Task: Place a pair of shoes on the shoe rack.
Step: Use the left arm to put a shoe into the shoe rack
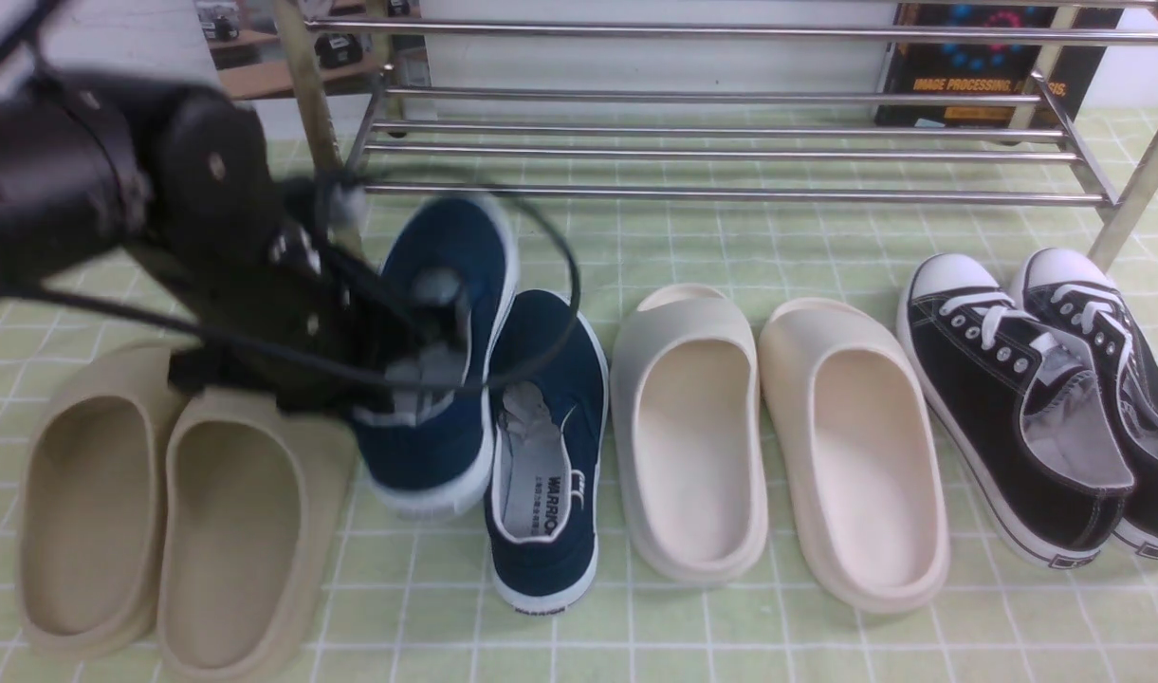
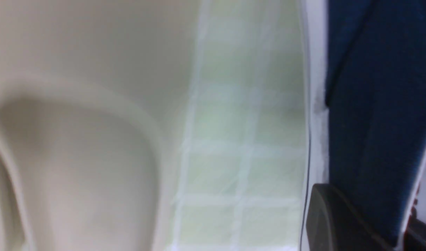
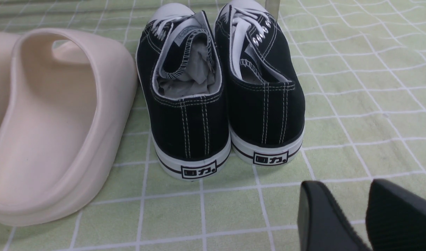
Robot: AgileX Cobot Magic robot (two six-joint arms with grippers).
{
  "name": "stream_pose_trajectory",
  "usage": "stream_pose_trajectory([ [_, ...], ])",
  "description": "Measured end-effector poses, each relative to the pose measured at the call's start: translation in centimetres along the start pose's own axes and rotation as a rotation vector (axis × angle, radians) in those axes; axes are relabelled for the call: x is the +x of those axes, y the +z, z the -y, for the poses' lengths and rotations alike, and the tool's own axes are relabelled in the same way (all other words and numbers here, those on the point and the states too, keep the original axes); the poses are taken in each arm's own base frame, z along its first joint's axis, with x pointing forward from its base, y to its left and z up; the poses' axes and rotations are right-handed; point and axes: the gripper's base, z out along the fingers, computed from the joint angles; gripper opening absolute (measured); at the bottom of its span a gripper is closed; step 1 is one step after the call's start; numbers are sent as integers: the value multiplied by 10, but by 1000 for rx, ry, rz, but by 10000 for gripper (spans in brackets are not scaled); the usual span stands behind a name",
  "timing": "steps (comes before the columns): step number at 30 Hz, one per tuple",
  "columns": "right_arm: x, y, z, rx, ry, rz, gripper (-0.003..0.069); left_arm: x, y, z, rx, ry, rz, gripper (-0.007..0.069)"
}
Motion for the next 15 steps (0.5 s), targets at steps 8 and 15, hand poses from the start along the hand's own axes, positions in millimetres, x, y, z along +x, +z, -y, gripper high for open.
stream_pose_trajectory([
  [8, 0, 0, 0, 0, 0, 0, 239, -44, -9, 13, 18, 28, 27, 12],
  [15, 0, 0, 0, 0, 0, 0, 239, -97, 40, -8, 10, -50, -47, 12],
])
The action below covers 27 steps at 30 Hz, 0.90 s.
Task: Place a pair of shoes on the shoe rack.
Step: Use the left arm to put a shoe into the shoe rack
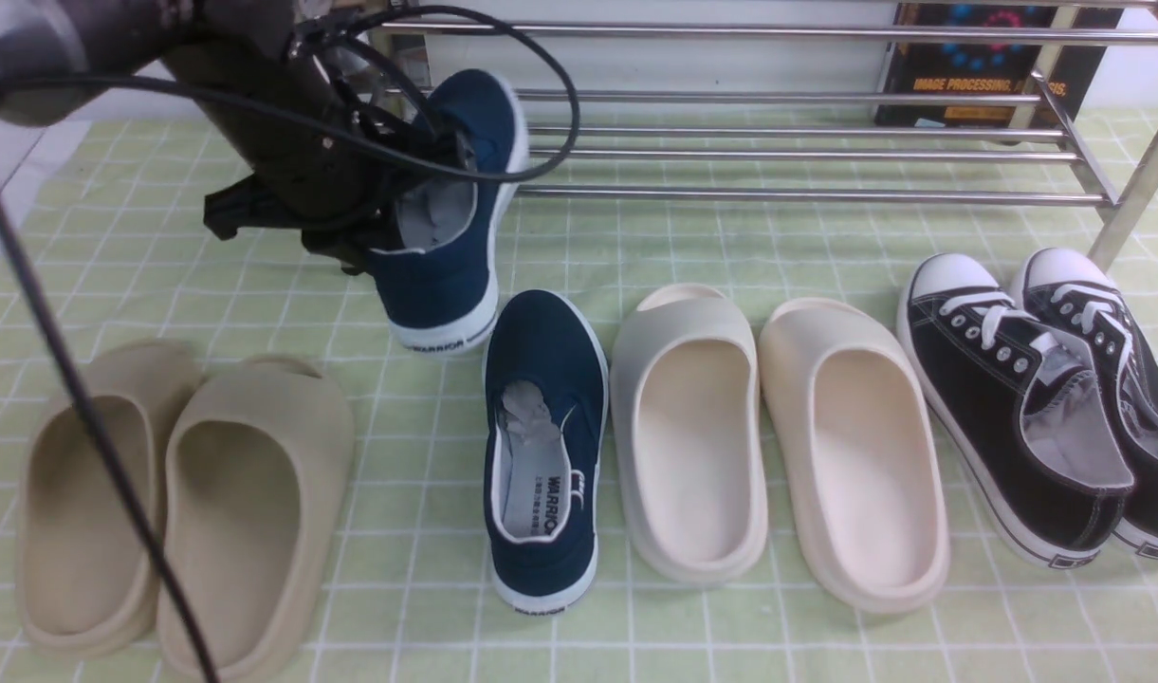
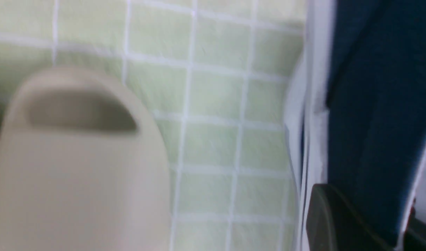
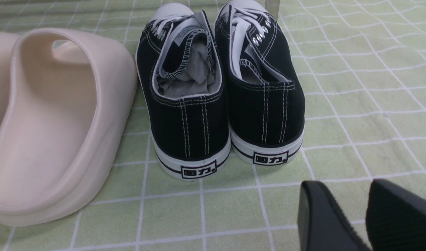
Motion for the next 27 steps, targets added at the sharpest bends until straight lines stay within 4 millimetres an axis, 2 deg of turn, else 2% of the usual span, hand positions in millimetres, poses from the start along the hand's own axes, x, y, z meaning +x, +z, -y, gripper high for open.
stream_pose_trajectory([
  [8, 0, 0, 0, 0, 0, 0, 239, -42, 32, 10, 24, 42, 40, 12],
  [9, 0, 0, 0, 0, 0, 0, 239, -43, 30, 10, 26, 44, 46, 12],
  [11, 0, 0, 0, 0, 0, 0, 239, -55, 41, 12, 24, 56, 66, 12],
  [17, 0, 0, 0, 0, 0, 0, 239, -72, 60, 11, -15, 84, 116, 12],
  [22, 0, 0, 0, 0, 0, 0, 239, -82, 67, 14, 4, 93, 205, 12],
  [27, 0, 0, 0, 0, 0, 0, 239, -90, 65, 15, 9, 110, 289, 12],
])
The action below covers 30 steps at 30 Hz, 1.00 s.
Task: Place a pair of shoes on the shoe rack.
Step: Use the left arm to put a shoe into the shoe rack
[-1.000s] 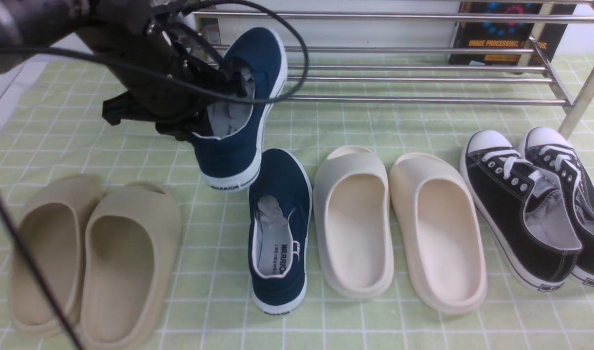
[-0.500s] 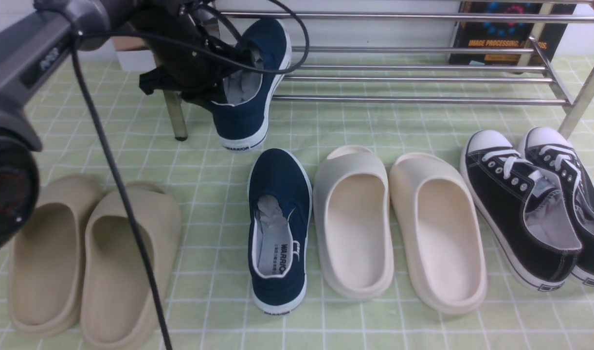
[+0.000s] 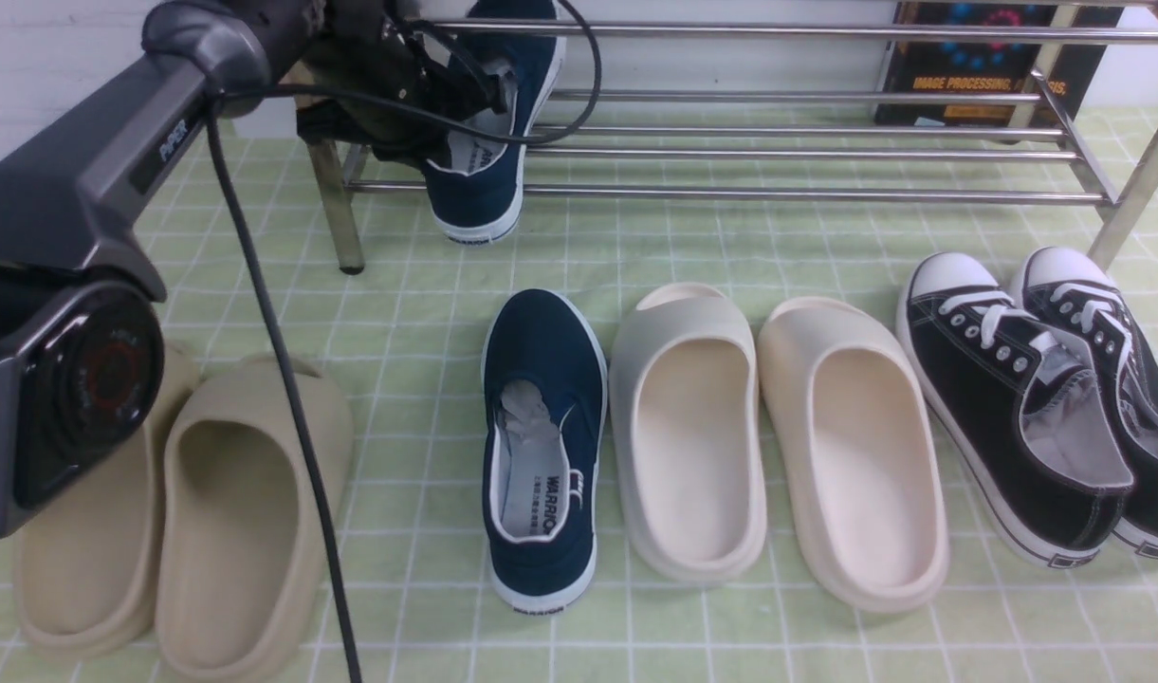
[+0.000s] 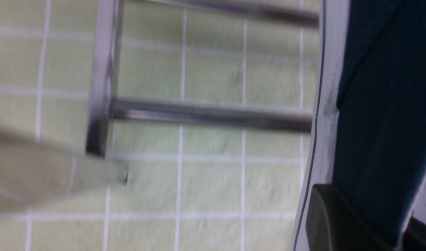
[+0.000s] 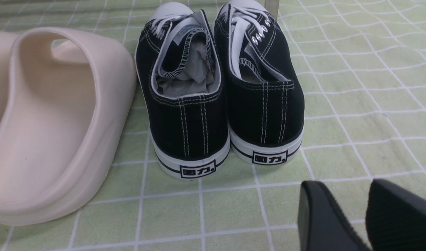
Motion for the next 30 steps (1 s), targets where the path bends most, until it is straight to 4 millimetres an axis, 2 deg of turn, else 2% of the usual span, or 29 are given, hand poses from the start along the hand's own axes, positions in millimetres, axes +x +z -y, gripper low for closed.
stream_pose_trajectory([
  [6, 0, 0, 0, 0, 0, 0, 239, -1, 2, 0, -4, 11, 19, 30],
  [11, 0, 0, 0, 0, 0, 0, 239, 0, 6, -1, -6, 12, 19, 83],
  [15, 0, 0, 0, 0, 0, 0, 239, -1, 6, -1, -4, 12, 24, 161],
  [16, 0, 0, 0, 0, 0, 0, 239, -3, 3, 0, 0, 7, 36, 209],
  [19, 0, 0, 0, 0, 0, 0, 239, -5, -2, 1, 5, -7, 48, 265],
  [22, 0, 0, 0, 0, 0, 0, 239, -7, -11, 3, 8, -11, 51, 295],
  [23, 0, 0, 0, 0, 0, 0, 239, -9, -22, 4, 9, -11, 50, 298],
  [24, 0, 0, 0, 0, 0, 0, 239, -10, -24, 5, 9, -11, 50, 298],
  [28, 0, 0, 0, 0, 0, 0, 239, -14, -67, 7, -18, 5, 36, 239],
  [30, 0, 0, 0, 0, 0, 0, 239, -14, -78, 7, -25, 8, 24, 210],
])
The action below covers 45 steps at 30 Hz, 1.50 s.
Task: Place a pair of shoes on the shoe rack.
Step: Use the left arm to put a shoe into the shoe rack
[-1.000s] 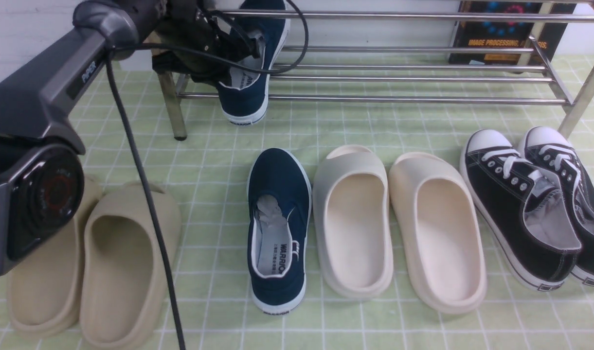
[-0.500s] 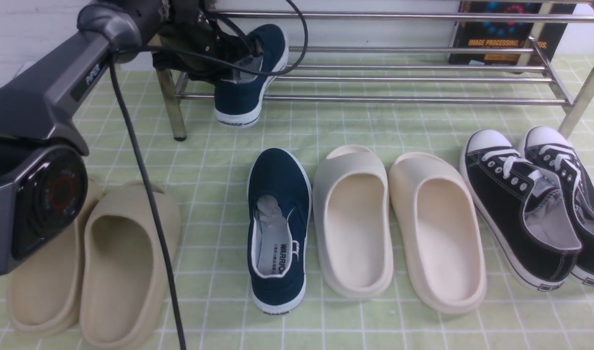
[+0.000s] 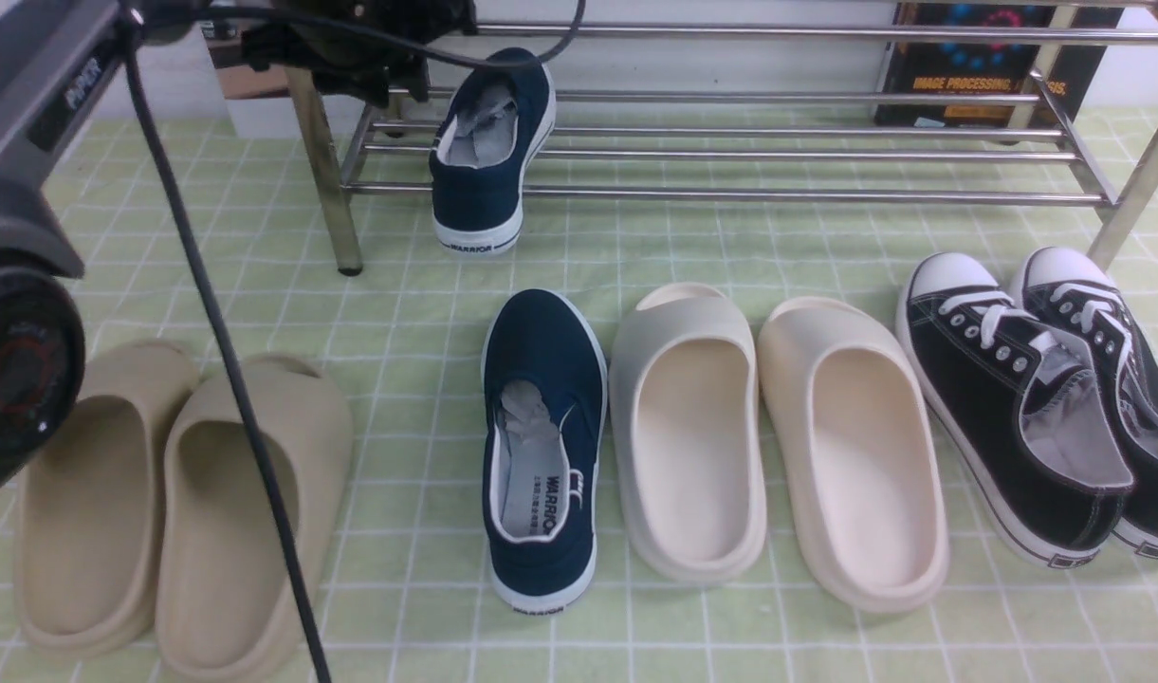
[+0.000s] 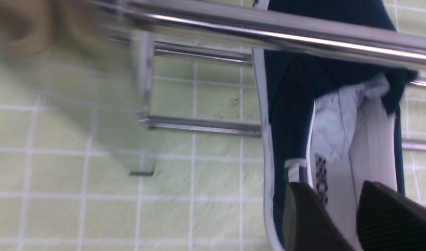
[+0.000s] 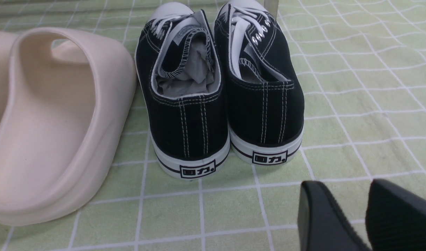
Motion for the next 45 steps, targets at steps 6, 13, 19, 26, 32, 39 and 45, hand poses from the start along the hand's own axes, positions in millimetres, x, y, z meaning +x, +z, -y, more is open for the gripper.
stream_pose_trajectory([
  [6, 0, 0, 0, 0, 0, 0, 239, 19, 1, 9, -27, 61, -168, 30],
  [13, 0, 0, 0, 0, 0, 0, 239, 48, 59, 23, -36, 123, -305, -13],
  [19, 0, 0, 0, 0, 0, 0, 239, 56, 76, 24, -45, 95, -331, -13],
  [26, 0, 0, 0, 0, 0, 0, 239, 49, 67, 28, -36, 71, -273, -13],
  [32, 0, 0, 0, 0, 0, 0, 239, 29, 50, 32, -2, 79, -105, -13],
  [39, 0, 0, 0, 0, 0, 0, 239, 25, 57, 31, -19, 100, -51, -13],
  [45, 0, 0, 0, 0, 0, 0, 239, 21, 58, 19, -47, 37, -35, -13],
])
